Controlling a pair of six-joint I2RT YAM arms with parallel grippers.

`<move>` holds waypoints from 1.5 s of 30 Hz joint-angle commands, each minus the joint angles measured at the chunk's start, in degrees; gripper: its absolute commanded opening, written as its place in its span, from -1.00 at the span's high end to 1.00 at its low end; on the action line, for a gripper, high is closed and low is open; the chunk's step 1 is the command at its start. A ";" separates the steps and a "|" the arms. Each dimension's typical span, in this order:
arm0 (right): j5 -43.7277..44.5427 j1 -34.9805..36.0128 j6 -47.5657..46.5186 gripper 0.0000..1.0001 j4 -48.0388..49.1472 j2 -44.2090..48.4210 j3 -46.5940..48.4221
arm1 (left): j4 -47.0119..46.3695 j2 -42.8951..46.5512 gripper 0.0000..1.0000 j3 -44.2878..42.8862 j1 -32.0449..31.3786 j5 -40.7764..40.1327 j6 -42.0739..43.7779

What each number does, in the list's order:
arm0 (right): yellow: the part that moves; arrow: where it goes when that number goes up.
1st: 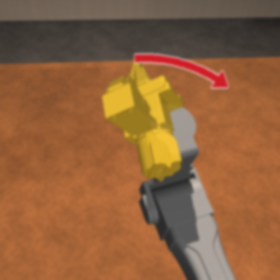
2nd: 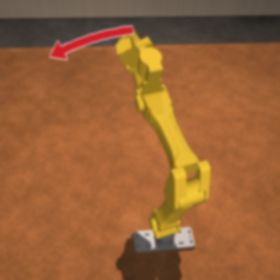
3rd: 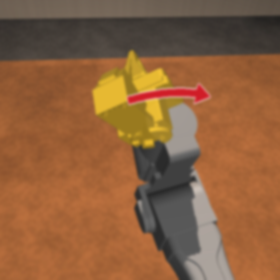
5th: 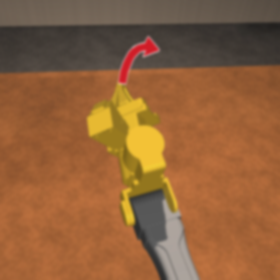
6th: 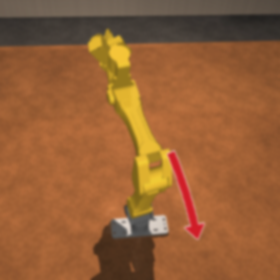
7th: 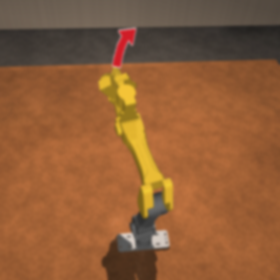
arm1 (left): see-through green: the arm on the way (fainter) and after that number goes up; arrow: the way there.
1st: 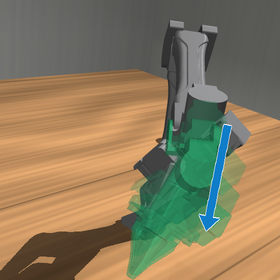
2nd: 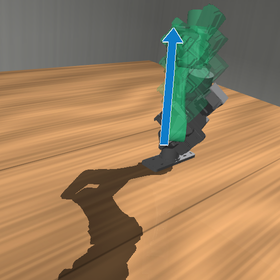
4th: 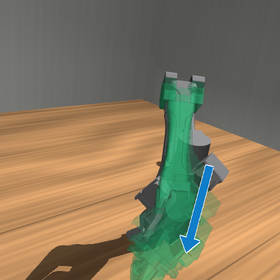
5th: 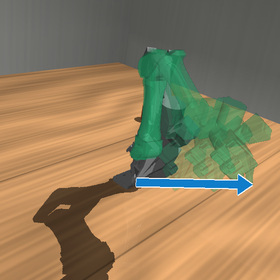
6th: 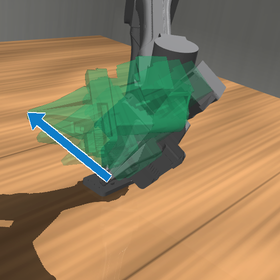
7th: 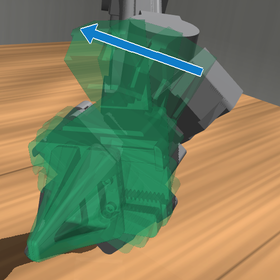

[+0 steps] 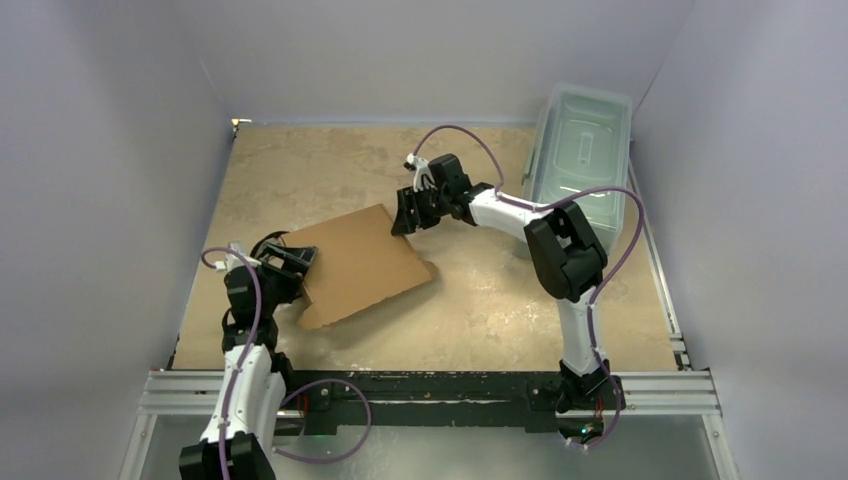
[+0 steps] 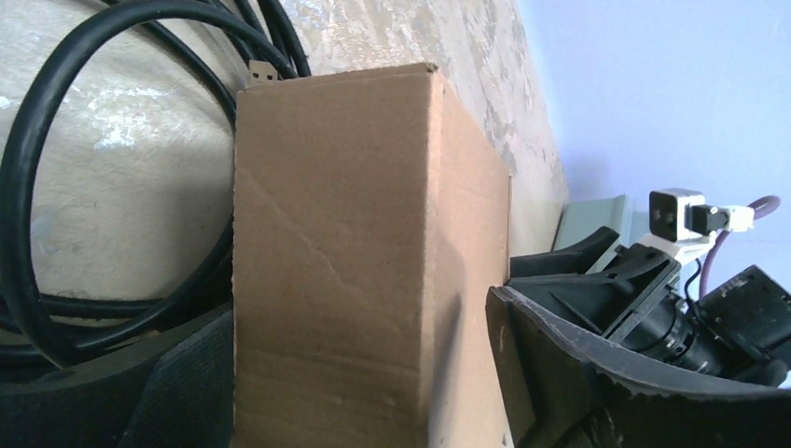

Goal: Fold the paper box

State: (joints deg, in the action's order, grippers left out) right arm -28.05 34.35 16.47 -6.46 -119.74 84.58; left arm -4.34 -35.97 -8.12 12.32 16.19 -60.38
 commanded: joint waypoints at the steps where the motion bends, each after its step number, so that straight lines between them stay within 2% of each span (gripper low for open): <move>1: 0.67 -0.24 -2.25 -0.18 -2.13 -0.69 1.89 | -8.03 -1.76 -0.63 0.98 0.43 4.08 -3.14; 3: 0.41 -0.16 -2.93 -0.20 -2.01 0.36 1.91 | -8.92 -2.17 -0.45 0.68 0.43 4.75 -3.94; 6: -0.53 -0.16 -4.14 -0.26 -1.85 2.32 1.99 | -7.20 -1.49 -0.30 -0.98 0.43 4.76 -4.47; 12: 0.07 -0.18 -9.31 -0.45 -2.70 8.43 2.24 | -3.07 -0.86 -0.14 -4.88 0.47 5.12 -6.54; 16: 1.21 -0.19 -16.45 -0.58 -5.03 14.75 2.47 | -1.56 -2.92 -0.13 -7.21 0.43 6.14 -8.82; 19: 0.40 -0.22 -25.44 -0.63 -9.24 20.11 2.72 | -1.02 -4.89 -0.13 -9.43 0.45 7.25 -10.84; 21: -6.04 -0.18 -34.51 -0.70 -13.12 24.25 2.24 | 0.27 -6.93 -0.13 -11.74 0.47 7.87 -11.59; 23: -13.60 -0.10 -44.77 -0.88 -18.23 28.38 0.78 | 3.06 -9.56 -0.13 -15.06 0.43 8.44 -11.97; 24: -17.48 -0.02 -51.11 -0.96 -21.12 30.79 -0.51 | 6.13 -10.69 -0.06 -16.71 0.47 8.57 -12.19; 26: -22.56 0.02 -61.42 -0.98 -22.30 36.28 -6.43 | 10.44 -12.90 0.16 -19.98 0.37 8.32 -12.56; 28: -24.99 0.28 -69.69 -0.98 -20.45 41.50 -13.76 | 13.47 -14.62 0.20 -23.31 0.01 7.50 -12.96; 32: -18.98 3.90 -72.01 -0.98 -14.66 46.51 -21.57 | 17.66 -16.99 0.20 -27.43 -3.70 2.14 -15.54; 38: 1.18 11.02 -67.00 -0.98 -2.50 45.85 -25.17 | 18.55 -22.34 0.21 -31.48 -11.67 -2.92 -21.33; 41: 11.79 14.89 -66.25 -0.98 4.64 44.41 -27.76 | 18.32 -23.65 0.21 -32.44 -11.92 -3.66 -23.18; 45: 20.18 18.95 -66.57 -0.98 11.40 41.93 -29.94 | 17.77 -23.78 0.22 -33.07 -11.91 -4.30 -24.72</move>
State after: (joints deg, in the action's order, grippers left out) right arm -21.28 50.13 -50.00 -6.59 -76.27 56.36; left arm 13.67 -60.14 -37.41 0.47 13.61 -78.78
